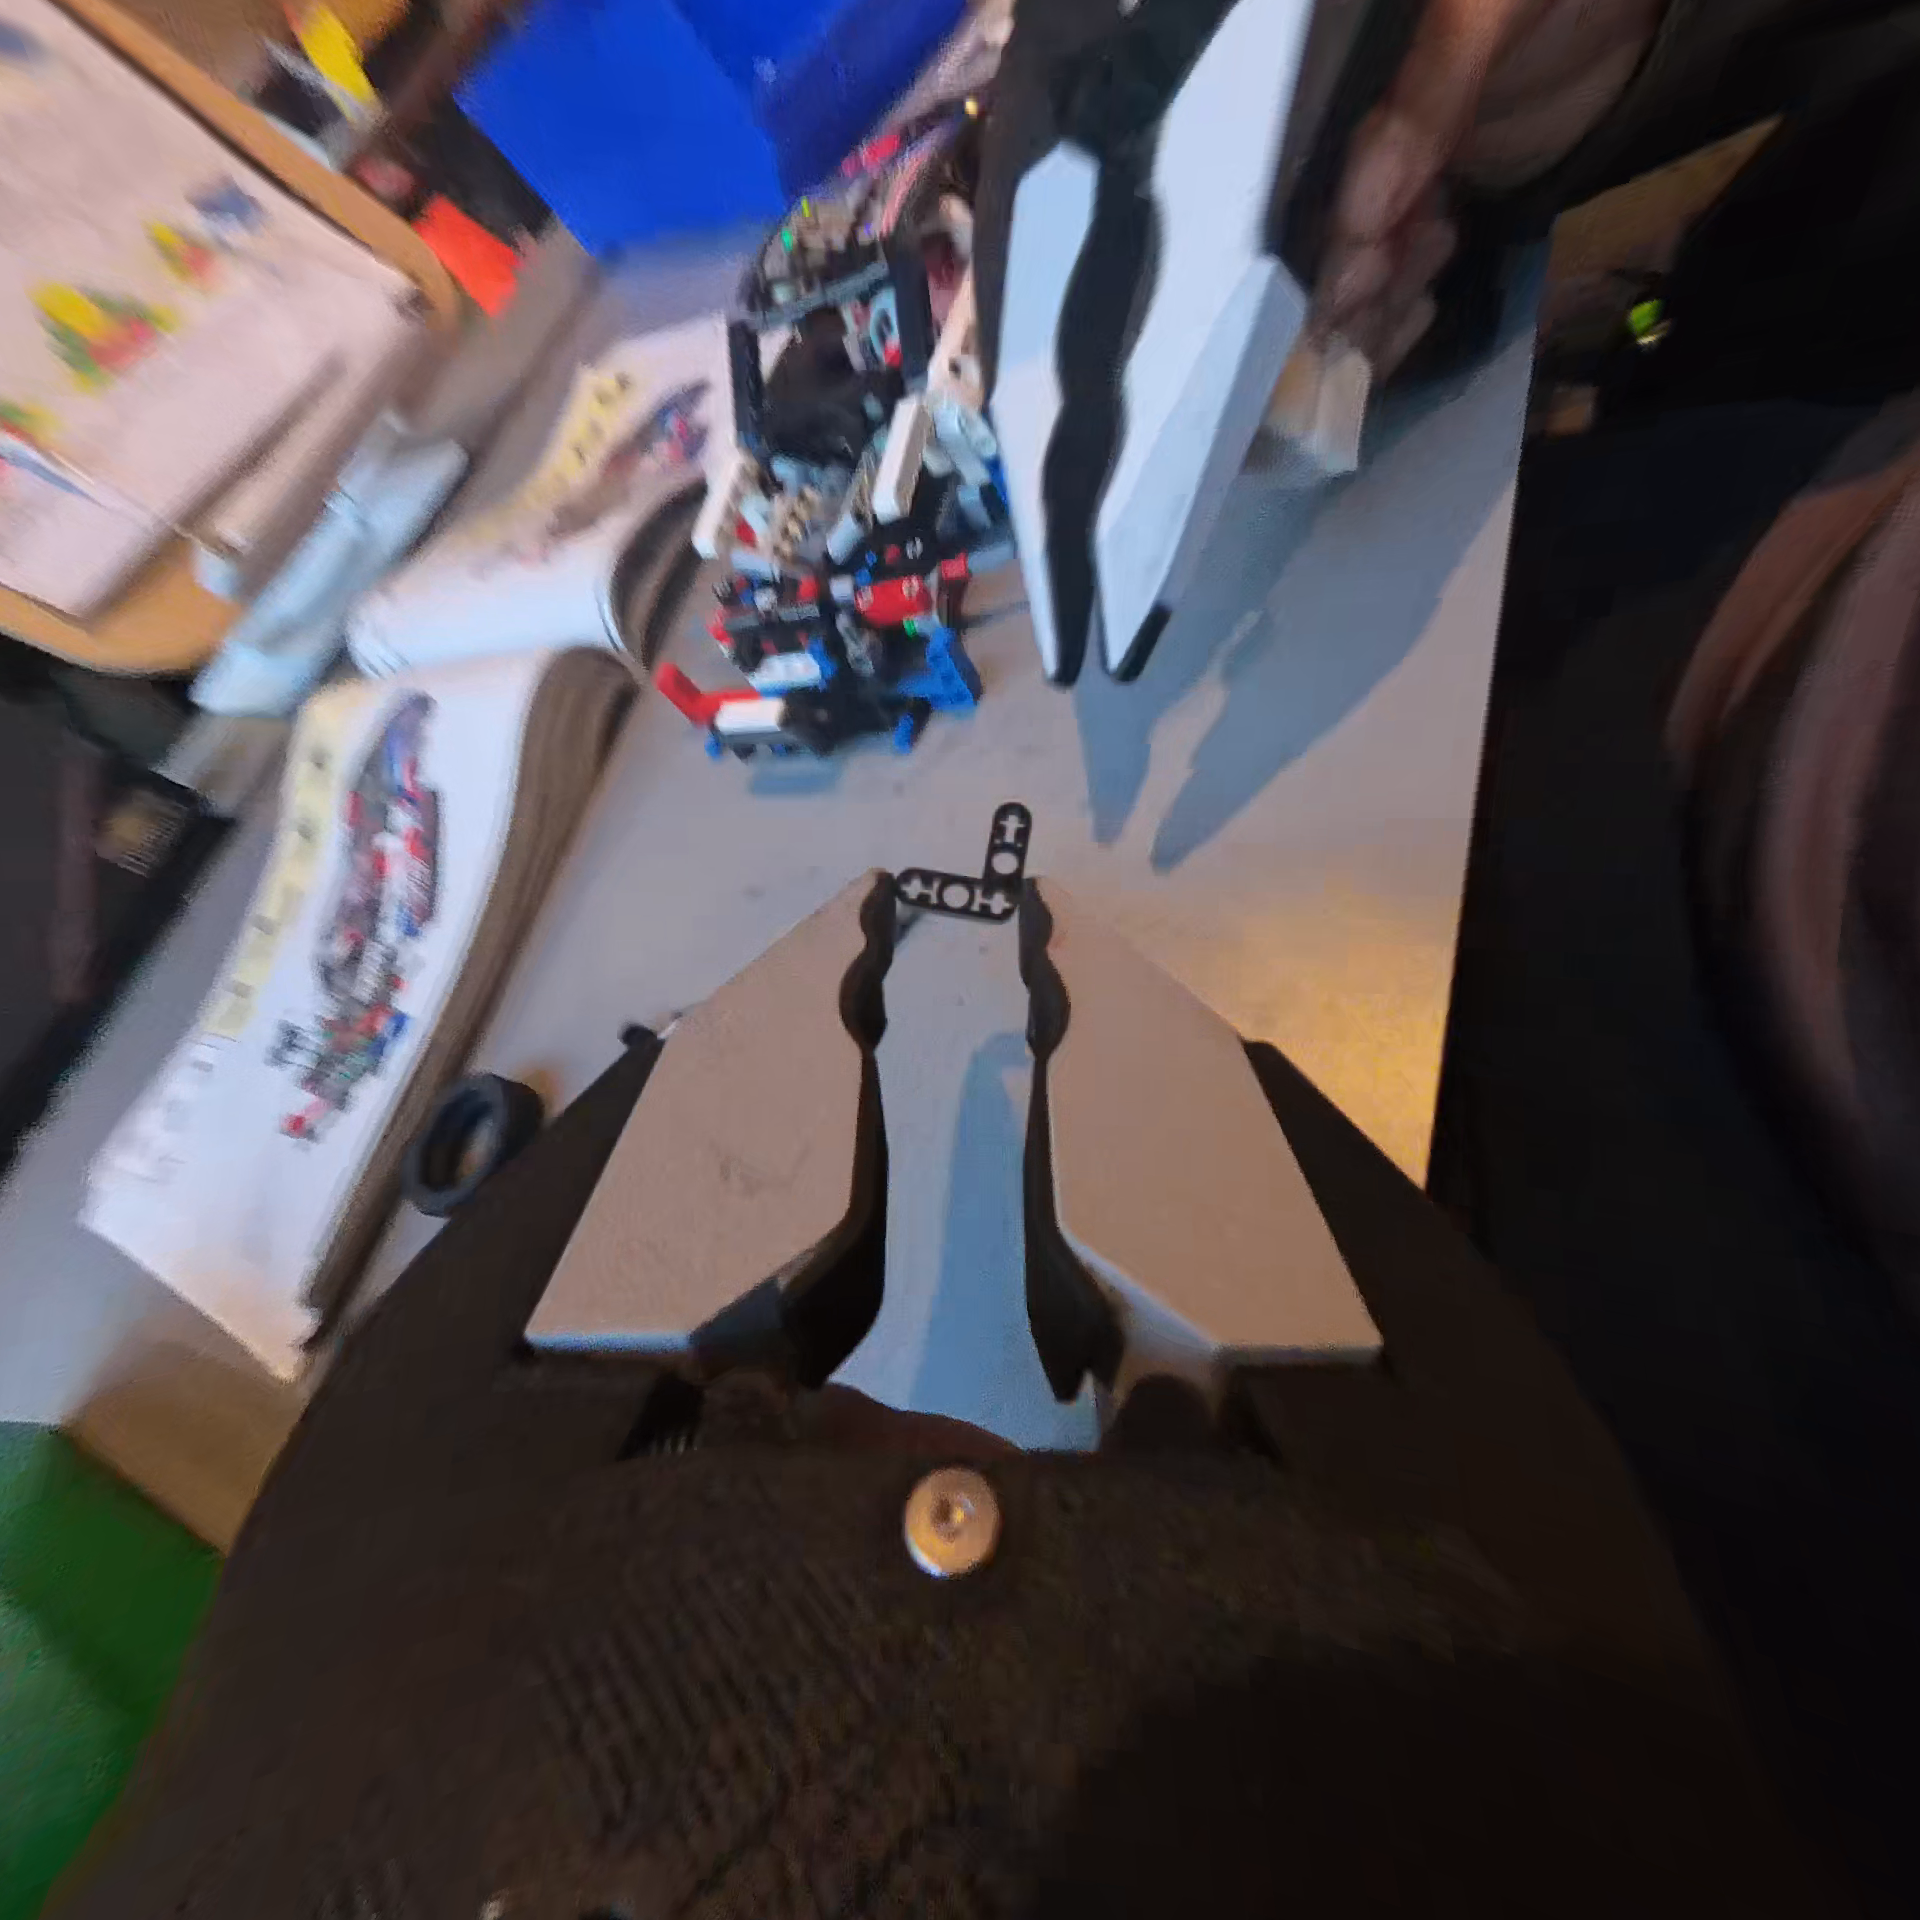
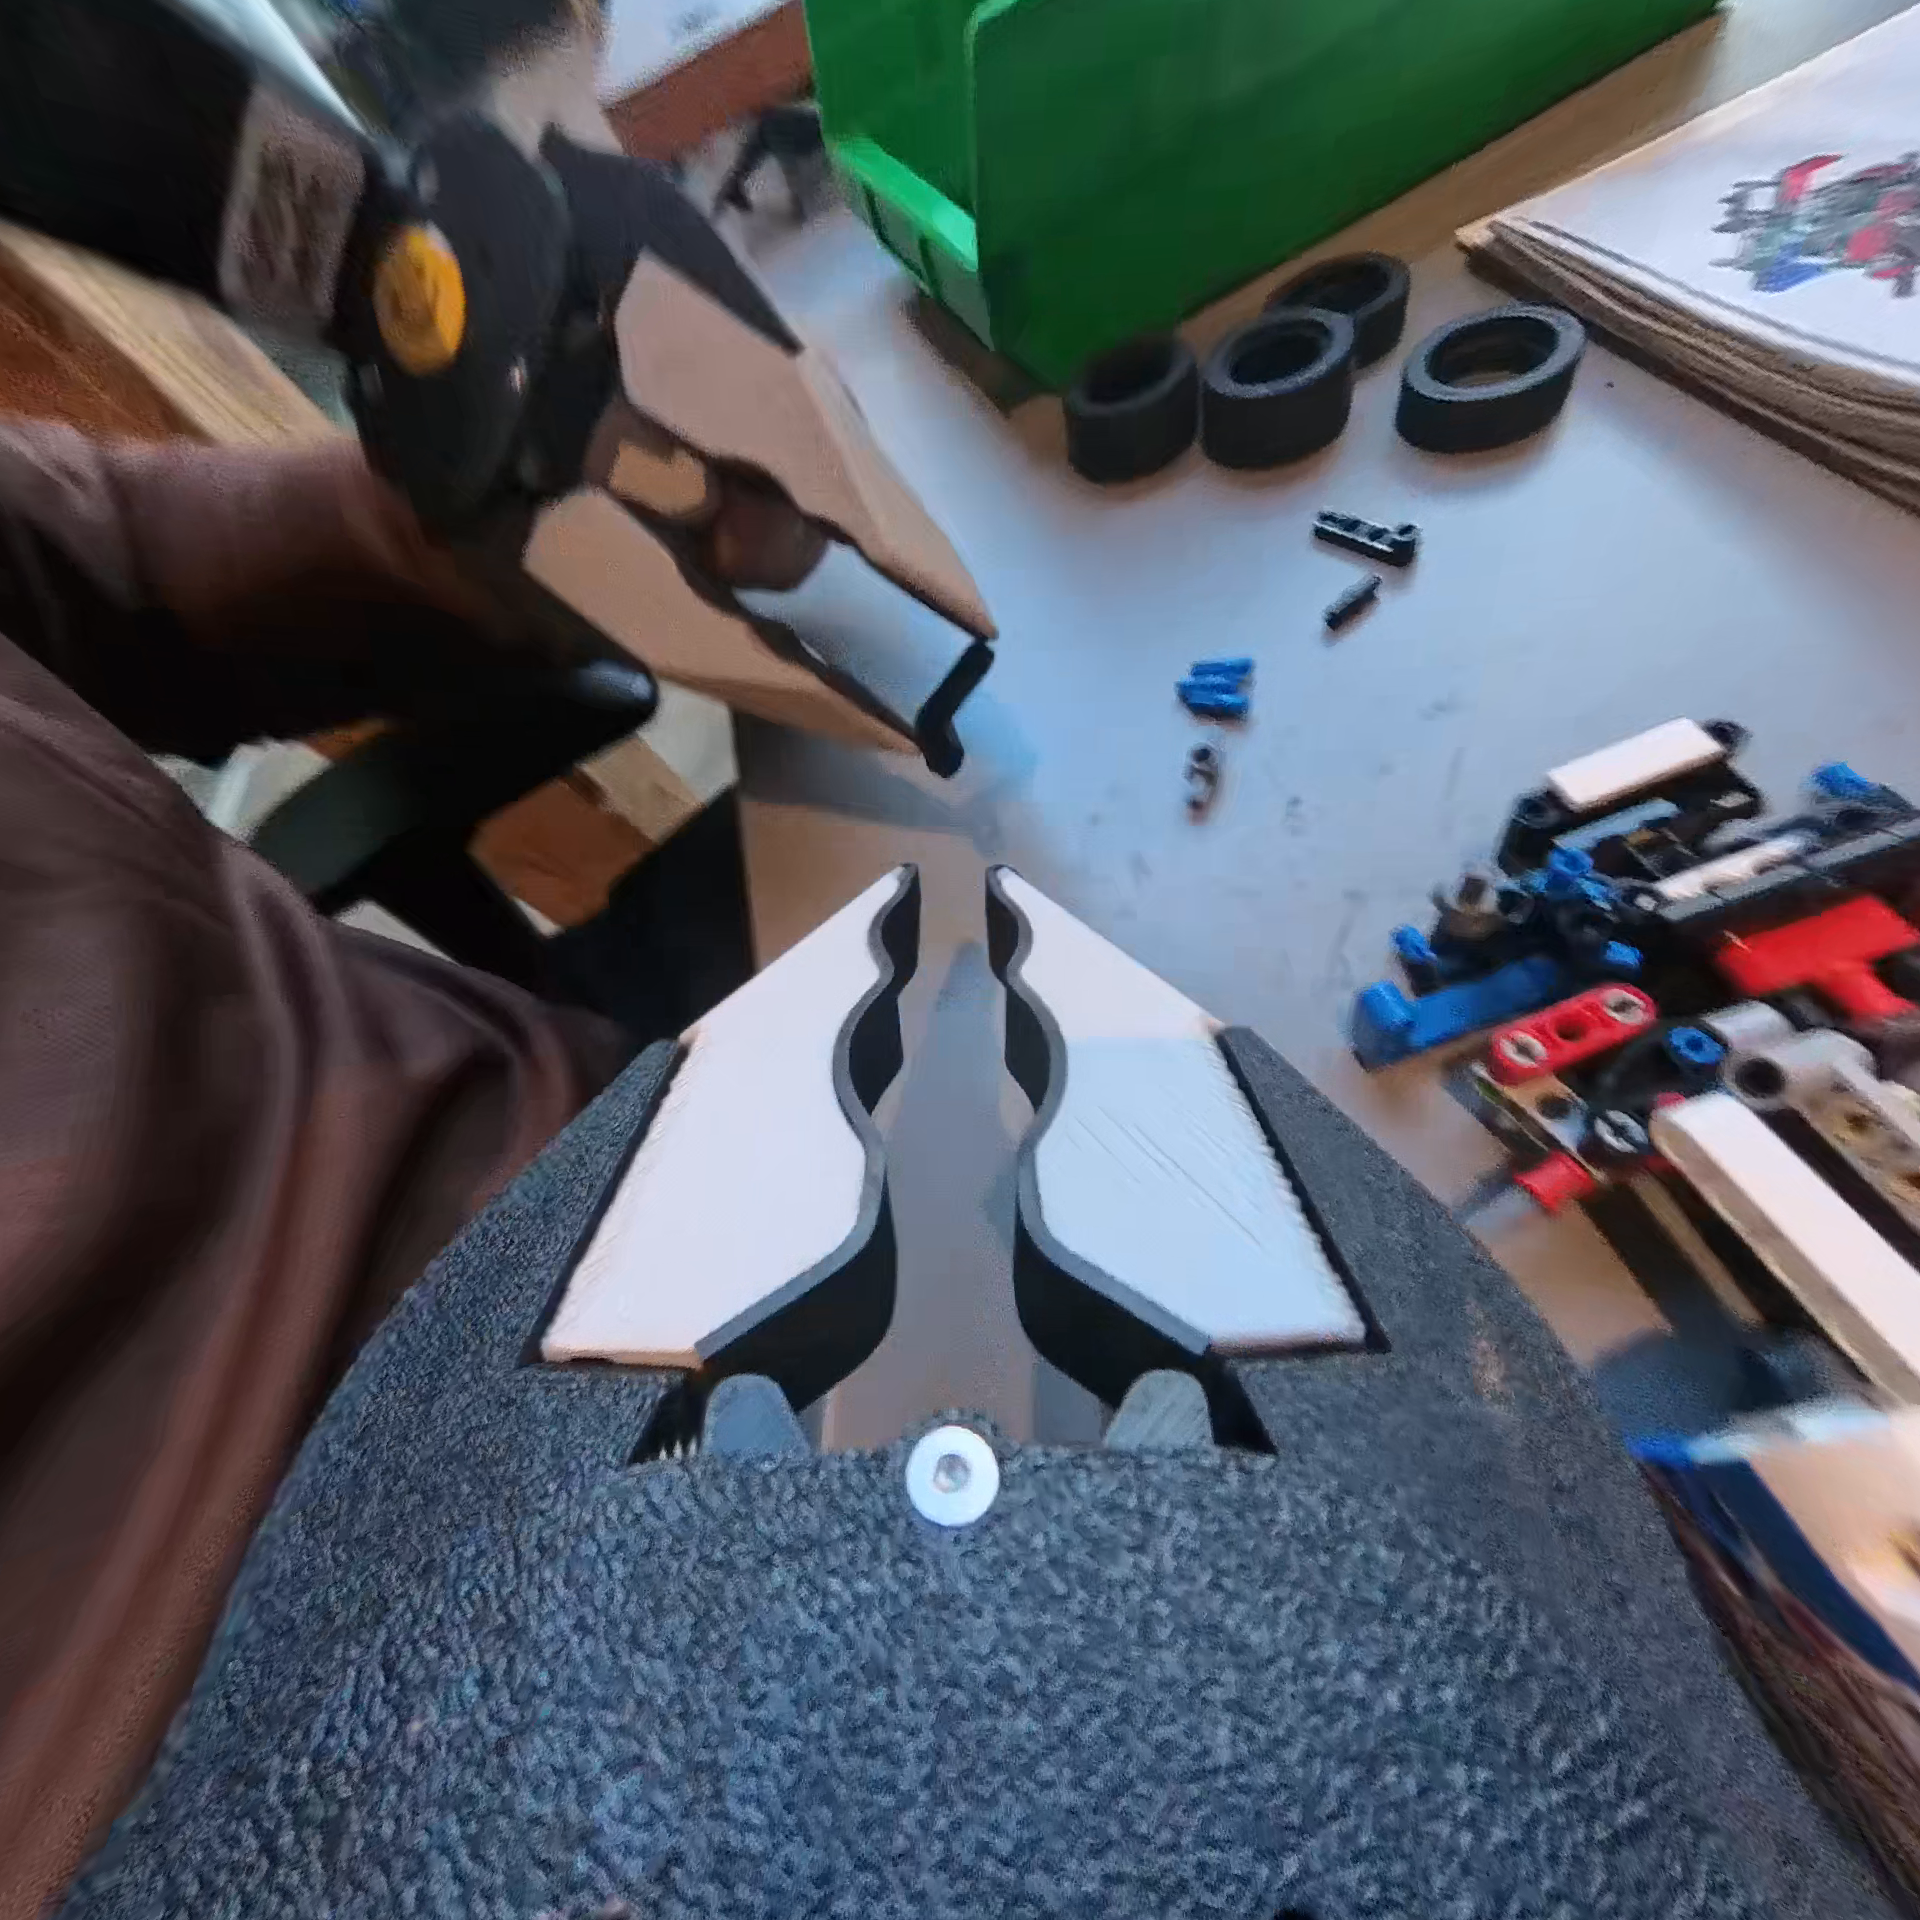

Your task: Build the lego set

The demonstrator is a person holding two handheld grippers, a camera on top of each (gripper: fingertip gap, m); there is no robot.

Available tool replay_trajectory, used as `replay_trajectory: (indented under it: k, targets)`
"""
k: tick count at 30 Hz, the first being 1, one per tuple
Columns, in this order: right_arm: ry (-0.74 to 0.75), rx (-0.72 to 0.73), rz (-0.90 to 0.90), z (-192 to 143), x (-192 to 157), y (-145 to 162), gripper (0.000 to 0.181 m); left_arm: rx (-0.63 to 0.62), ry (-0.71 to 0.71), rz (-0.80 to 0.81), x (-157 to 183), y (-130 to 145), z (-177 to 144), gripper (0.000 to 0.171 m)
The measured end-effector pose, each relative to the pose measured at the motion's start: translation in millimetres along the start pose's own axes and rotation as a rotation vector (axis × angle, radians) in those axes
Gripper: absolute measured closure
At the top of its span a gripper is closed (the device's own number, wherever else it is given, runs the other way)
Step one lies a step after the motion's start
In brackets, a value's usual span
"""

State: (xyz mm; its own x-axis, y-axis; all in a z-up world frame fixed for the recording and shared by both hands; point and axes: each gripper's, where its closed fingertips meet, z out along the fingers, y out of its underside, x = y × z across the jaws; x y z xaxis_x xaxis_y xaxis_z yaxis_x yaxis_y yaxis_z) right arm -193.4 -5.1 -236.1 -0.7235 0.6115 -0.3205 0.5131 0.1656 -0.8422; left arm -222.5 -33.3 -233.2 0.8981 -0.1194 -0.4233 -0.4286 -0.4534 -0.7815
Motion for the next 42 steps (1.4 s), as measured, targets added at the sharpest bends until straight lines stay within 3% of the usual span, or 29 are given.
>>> replay_trajectory:
  k: [4, 12, 14, 17, 21, 23, 31, 42]
  targets:
    - [-0.124, 0.061, 0.086, 5, -17, -21, 0.167, 0.01, -0.13, 0.173, 5, -16, -5, 0.151]
    - [-0.139, 0.033, 0.045, 12, -31, -23, 0.176, 0.056, -0.203, 0.258, 13, -36, -13, 0.151]
    - [-0.123, 0.03, 0.007, 11, -33, -24, 0.176, 0.069, -0.201, 0.215, 15, -38, -15, 0.151]
    - [-0.046, 0.028, -0.104, 9, -32, -25, 0.178, 0.129, -0.158, 0.022, 15, -39, -23, 0.161]
    - [0.01, 0.017, -0.31, 4, -42, -27, 0.178, 0.177, 0.122, -0.343, 33, -37, -33, 0.149]
    - [0.014, 0.016, -0.376, 5, -48, -28, 0.178, 0.209, 0.186, -0.428, 36, -41, -35, 0.148]
    - [-0.04, 0.046, -0.421, 8, -67, -25, 0.178, 0.303, 0.26, -0.472, 39, -51, -44, 0.17]
    - [-0.082, 0.038, -0.377, 21, -68, -19, 0.178, 0.268, 0.307, -0.502, 45, -36, -44, 0.17]
